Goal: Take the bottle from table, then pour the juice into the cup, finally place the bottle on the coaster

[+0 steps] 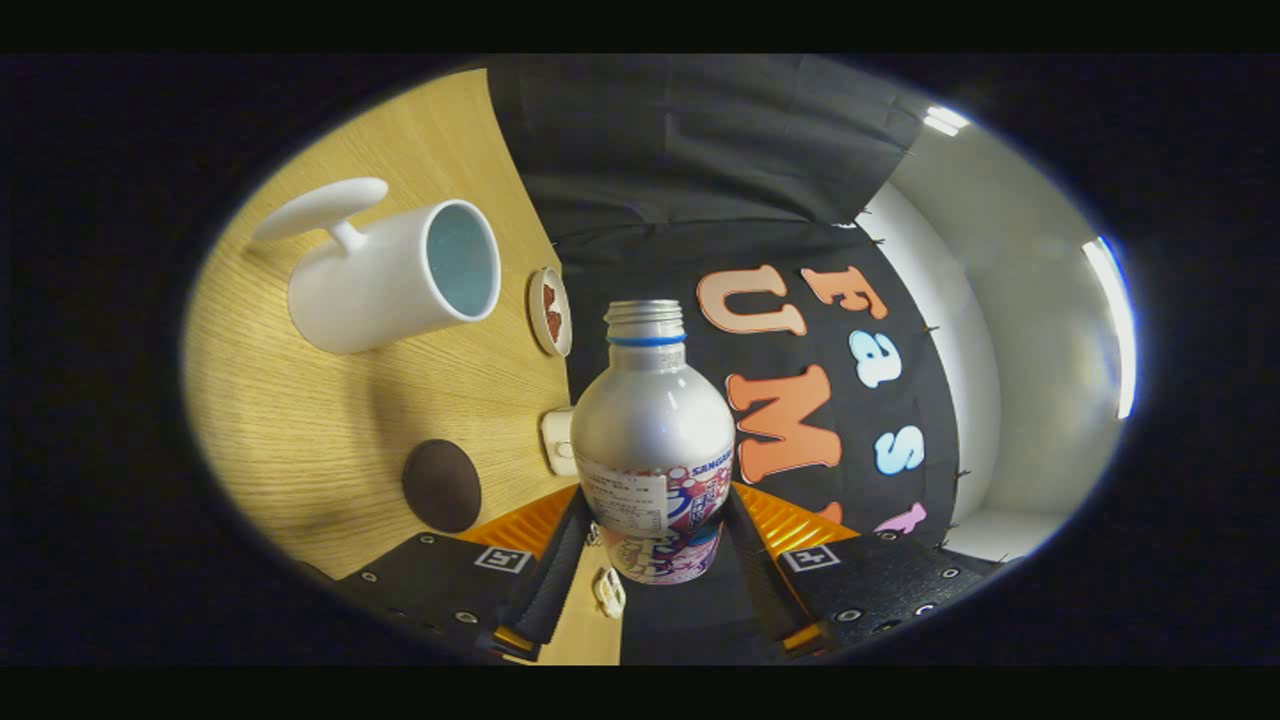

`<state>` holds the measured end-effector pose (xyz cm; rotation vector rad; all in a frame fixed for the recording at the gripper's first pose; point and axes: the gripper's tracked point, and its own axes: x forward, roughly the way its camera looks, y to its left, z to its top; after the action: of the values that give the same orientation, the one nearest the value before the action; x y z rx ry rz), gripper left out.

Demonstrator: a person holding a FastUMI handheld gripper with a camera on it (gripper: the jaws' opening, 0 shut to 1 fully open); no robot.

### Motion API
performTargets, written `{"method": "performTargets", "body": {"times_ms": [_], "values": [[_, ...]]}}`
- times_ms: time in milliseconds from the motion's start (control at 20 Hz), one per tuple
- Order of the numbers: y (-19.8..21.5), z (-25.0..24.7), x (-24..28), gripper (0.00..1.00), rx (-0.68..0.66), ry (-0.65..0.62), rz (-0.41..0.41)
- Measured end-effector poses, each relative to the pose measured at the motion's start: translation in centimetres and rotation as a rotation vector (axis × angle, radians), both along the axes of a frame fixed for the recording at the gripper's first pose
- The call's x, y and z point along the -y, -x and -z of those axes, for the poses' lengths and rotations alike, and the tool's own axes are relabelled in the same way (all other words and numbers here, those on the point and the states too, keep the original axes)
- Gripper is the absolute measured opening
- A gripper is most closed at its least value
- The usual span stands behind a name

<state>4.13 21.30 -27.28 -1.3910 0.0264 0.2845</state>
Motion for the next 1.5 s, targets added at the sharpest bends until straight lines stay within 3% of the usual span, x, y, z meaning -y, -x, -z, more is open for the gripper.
{"method": "performTargets", "body": {"times_ms": [700,1500], "values": [[-0.7,-1.6,-1.0,0.76,0.115,0.256,-0.124],[-1.2,-1.6,-1.0,0.75,0.133,0.294,-0.143]]}}
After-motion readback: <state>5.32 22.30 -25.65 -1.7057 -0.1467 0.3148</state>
